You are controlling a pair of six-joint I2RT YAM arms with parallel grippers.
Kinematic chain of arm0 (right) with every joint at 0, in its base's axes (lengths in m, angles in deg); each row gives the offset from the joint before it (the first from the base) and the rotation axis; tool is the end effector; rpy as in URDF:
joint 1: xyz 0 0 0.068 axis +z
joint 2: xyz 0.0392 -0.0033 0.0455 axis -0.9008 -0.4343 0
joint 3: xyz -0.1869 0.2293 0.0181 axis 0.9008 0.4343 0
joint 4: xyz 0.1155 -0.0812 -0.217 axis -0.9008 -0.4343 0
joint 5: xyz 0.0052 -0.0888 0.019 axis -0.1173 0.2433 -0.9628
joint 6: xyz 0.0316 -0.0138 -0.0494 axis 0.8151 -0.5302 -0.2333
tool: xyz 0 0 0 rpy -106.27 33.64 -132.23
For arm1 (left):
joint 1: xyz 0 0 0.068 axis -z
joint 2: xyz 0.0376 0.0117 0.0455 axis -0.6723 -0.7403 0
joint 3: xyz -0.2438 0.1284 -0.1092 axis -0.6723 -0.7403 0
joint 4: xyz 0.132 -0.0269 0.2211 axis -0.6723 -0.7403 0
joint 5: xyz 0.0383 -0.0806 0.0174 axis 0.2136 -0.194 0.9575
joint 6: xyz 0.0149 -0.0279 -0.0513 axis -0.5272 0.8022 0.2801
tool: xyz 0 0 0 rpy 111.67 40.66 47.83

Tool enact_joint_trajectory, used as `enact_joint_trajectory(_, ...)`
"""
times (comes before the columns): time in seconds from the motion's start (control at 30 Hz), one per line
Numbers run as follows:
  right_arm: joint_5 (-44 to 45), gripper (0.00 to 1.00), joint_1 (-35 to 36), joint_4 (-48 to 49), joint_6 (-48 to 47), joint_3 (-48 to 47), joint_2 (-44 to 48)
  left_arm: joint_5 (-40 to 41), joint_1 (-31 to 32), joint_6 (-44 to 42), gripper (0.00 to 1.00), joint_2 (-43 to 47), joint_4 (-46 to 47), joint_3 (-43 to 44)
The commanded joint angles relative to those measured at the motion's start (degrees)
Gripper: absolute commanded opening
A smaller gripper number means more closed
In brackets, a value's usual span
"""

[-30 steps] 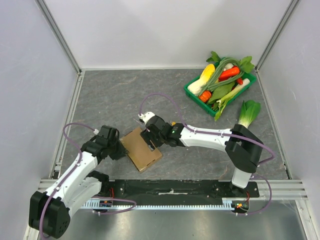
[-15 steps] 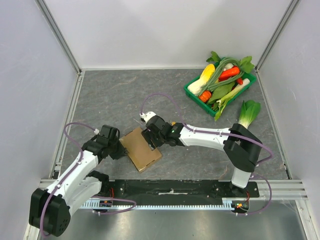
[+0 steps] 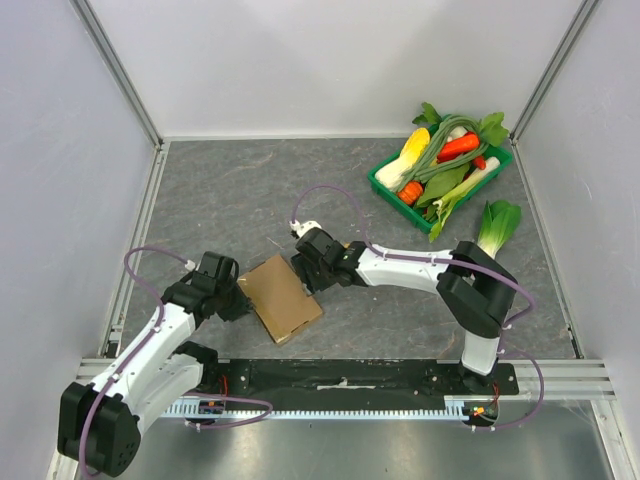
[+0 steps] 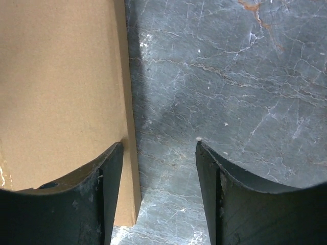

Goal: Unpack the express box

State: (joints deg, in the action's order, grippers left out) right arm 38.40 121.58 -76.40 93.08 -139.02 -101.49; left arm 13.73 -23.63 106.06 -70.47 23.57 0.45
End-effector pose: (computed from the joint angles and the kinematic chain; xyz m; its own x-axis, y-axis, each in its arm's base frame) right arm 0.2178 0.3279 0.1986 -0.7734 -0.2955 -0.5608 -0.4665 0.8644 0.1878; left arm 0.1219 -0.0411 0.1892 -0.7503 -0.6082 -0.2589 -0.5052 0.7802 -0.3687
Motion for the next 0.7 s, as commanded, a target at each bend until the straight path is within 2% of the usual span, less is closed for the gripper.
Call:
enact_joint_trajectory(0.0,0.4,0.63,-1.4,-2.2,2.9,-1.0,-1.5,2.5,-0.2,1.3,0.24,0.4,-1.9,1.3)
enact_joint_trajectory(0.47,-0.8,0.60,-3.6,-3.7,5.0,-1.8,-2.7,2.3,-0.2,2.6,0.22,2.0,-3.5,1.5)
enact_joint_trajectory(0.67,-1.3,0.60,-3.8,-3.7,4.8,-2.3,-3.0,2.2,-0.2,1.7,0.31,0.5,-2.2,1.1)
